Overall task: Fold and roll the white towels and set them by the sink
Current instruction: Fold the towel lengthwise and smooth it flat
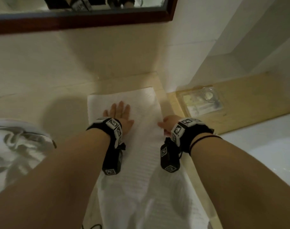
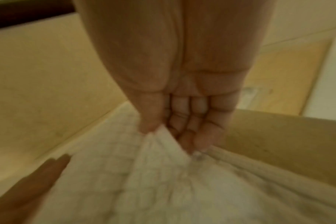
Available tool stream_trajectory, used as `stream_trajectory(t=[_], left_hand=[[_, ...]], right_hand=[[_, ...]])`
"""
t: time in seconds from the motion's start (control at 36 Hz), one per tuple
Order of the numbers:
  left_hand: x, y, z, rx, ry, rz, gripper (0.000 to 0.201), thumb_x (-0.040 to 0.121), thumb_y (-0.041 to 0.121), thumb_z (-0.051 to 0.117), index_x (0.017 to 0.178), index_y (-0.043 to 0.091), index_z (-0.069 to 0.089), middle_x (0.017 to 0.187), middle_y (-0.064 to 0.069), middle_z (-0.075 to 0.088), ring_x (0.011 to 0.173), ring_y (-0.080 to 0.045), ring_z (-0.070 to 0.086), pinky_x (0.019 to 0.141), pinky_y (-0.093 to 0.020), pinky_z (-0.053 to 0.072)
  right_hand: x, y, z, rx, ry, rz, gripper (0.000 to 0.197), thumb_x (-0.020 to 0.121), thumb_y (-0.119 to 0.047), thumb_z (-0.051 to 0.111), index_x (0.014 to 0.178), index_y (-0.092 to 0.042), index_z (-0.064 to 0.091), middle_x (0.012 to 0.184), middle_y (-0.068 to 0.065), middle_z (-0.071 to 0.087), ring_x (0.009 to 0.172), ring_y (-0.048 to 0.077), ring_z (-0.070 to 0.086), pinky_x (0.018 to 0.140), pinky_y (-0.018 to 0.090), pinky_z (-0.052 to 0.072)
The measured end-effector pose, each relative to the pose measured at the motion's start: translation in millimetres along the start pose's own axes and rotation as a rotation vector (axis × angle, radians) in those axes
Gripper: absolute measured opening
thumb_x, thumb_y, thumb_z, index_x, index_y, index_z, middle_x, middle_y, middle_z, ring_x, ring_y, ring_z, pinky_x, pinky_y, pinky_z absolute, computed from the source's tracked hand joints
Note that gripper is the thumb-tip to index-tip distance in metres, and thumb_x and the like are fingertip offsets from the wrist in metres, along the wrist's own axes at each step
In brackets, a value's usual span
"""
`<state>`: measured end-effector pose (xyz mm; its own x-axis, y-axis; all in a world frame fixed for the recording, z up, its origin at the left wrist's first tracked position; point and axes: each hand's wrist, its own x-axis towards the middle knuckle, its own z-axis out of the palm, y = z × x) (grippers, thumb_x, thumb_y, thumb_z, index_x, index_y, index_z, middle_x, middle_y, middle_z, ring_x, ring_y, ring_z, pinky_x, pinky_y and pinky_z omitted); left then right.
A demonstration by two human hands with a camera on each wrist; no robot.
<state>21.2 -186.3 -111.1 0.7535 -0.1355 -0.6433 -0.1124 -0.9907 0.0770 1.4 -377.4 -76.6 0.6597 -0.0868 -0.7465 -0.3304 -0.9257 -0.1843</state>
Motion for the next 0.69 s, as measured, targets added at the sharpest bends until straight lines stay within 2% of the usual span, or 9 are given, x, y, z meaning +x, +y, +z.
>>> stream_trajectory(t=[0.06, 0.14, 0.25, 0.31, 0.36, 0.44, 0.5, 0.58, 0.69], left_hand=[[0, 1, 8, -0.002, 0.051, -0.015, 0.067, 0.097, 0.054, 0.017, 0.148, 0.027, -0.018, 0.153, 0.003, -0.029, 0.143, -0.024, -0.023, 0.116, -0.045, -0.011], [-1, 5, 8, -0.009, 0.057, -0.03, 0.068, 0.097, 0.055, 0.018, 0.148, 0.027, -0.018, 0.154, 0.003, -0.029, 0.143, -0.025, -0.023, 0.115, -0.046, -0.012], [-3, 0, 6, -0.024, 0.081, 0.001, 0.069, 0.097, 0.056, 0.019, 0.148, 0.028, -0.018, 0.153, 0.003, -0.03, 0.142, -0.026, -0.024, 0.115, -0.046, -0.012], [-6, -2, 7, -0.052, 0.112, 0.005, 0.072, 0.096, 0.056, 0.025, 0.148, 0.028, -0.016, 0.153, 0.0, -0.029, 0.143, -0.027, -0.023, 0.116, -0.045, -0.011], [-12, -5, 7, -0.089, 0.167, -0.056, 0.078, 0.094, 0.056, 0.033, 0.149, 0.028, -0.015, 0.153, -0.006, -0.029, 0.143, -0.029, -0.022, 0.118, -0.044, -0.008], [-27, -16, 8, -0.164, 0.254, -0.239, 0.087, 0.09, 0.055, 0.045, 0.148, 0.03, -0.016, 0.154, -0.009, -0.027, 0.144, -0.03, -0.019, 0.117, -0.045, -0.004], [-39, -26, 7, -0.309, 0.302, -0.364, 0.089, 0.088, 0.046, 0.055, 0.149, 0.031, -0.008, 0.156, -0.012, -0.011, 0.144, -0.032, -0.002, 0.117, -0.045, 0.009], [-47, -43, 1, -0.577, 0.28, -0.468, 0.085, 0.086, 0.029, 0.062, 0.148, 0.029, 0.005, 0.144, -0.02, 0.024, 0.13, -0.04, 0.032, 0.105, -0.045, 0.033], [-47, -53, 3, -0.755, 0.342, -0.377, 0.068, 0.089, 0.006, 0.054, 0.144, 0.024, 0.019, 0.122, -0.021, 0.049, 0.107, -0.038, 0.053, 0.084, -0.04, 0.042]], right_hand=[[-2, 16, 6, -0.126, 0.013, 0.047, 0.04, 0.093, -0.026, 0.058, 0.131, -0.016, 0.052, 0.135, 0.009, 0.051, 0.12, 0.031, 0.051, 0.1, 0.043, 0.044], [-11, 35, 12, -0.177, 0.016, 0.113, 0.028, 0.087, -0.017, 0.062, 0.113, -0.009, 0.055, 0.112, 0.014, 0.058, 0.103, 0.034, 0.058, 0.089, 0.043, 0.049], [-14, 41, 23, 0.161, 0.273, 0.113, 0.026, 0.098, -0.026, 0.043, 0.109, -0.004, 0.051, 0.118, 0.017, 0.057, 0.108, 0.033, 0.056, 0.089, 0.038, 0.045], [-20, 32, 26, 0.29, 0.411, -0.001, 0.036, 0.097, -0.031, 0.042, 0.127, -0.011, 0.046, 0.134, 0.014, 0.044, 0.121, 0.032, 0.045, 0.101, 0.039, 0.04], [-24, 19, 31, 0.119, 0.48, -0.188, 0.053, 0.093, -0.043, 0.047, 0.142, -0.026, 0.033, 0.151, 0.006, 0.023, 0.137, 0.027, 0.027, 0.112, 0.04, 0.027], [-24, 0, 42, -0.244, 0.198, -0.312, 0.066, 0.093, -0.052, 0.043, 0.148, -0.04, 0.009, 0.158, -0.006, -0.011, 0.146, 0.021, -0.008, 0.117, 0.044, 0.002], [-21, -4, 50, -0.358, 0.045, -0.259, 0.071, 0.094, -0.049, 0.043, 0.148, -0.042, -0.003, 0.155, -0.006, -0.026, 0.144, 0.028, -0.017, 0.118, 0.048, -0.001], [-14, -7, 52, -0.382, 0.013, -0.204, 0.068, 0.097, -0.045, 0.039, 0.147, -0.045, -0.008, 0.153, -0.005, -0.03, 0.143, 0.035, -0.017, 0.117, 0.051, 0.003], [-5, -14, 34, -0.21, 0.112, -0.174, 0.049, 0.098, -0.027, 0.041, 0.143, -0.036, 0.026, 0.157, 0.003, -0.001, 0.142, 0.033, 0.013, 0.116, 0.04, 0.022]])
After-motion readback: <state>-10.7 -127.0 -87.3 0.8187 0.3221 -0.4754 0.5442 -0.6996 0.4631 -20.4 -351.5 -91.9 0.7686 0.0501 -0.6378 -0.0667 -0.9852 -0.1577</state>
